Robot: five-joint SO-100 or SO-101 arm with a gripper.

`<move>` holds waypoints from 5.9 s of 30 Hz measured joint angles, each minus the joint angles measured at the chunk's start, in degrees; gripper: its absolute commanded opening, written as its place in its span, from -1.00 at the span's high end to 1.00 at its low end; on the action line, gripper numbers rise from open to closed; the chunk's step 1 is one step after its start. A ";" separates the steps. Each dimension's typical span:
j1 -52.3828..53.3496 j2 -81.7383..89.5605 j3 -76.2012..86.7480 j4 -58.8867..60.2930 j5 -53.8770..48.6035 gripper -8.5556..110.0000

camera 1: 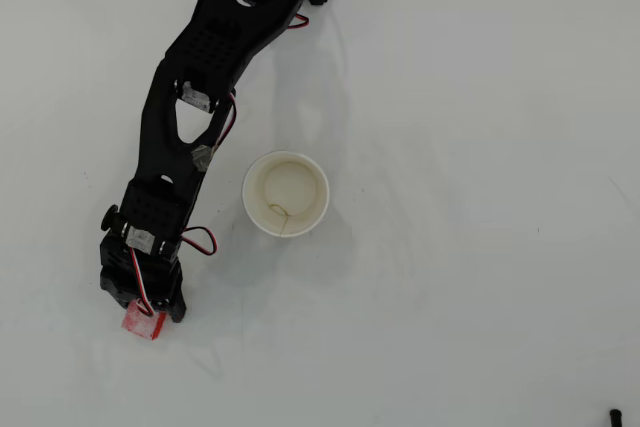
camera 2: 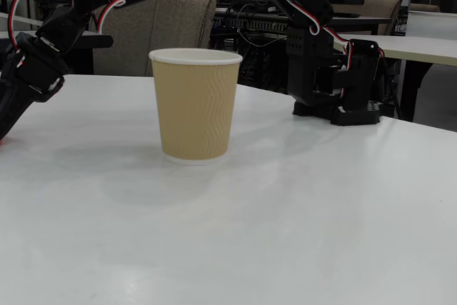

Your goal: Grasp a red cube and put it in the cup.

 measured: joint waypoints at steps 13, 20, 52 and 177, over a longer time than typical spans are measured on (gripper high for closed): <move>0.00 0.00 0.00 -2.37 0.70 0.68; 0.53 0.00 0.00 -2.37 1.58 0.68; -0.44 42.28 37.00 0.53 7.65 0.74; -22.41 98.35 71.63 22.24 13.80 0.75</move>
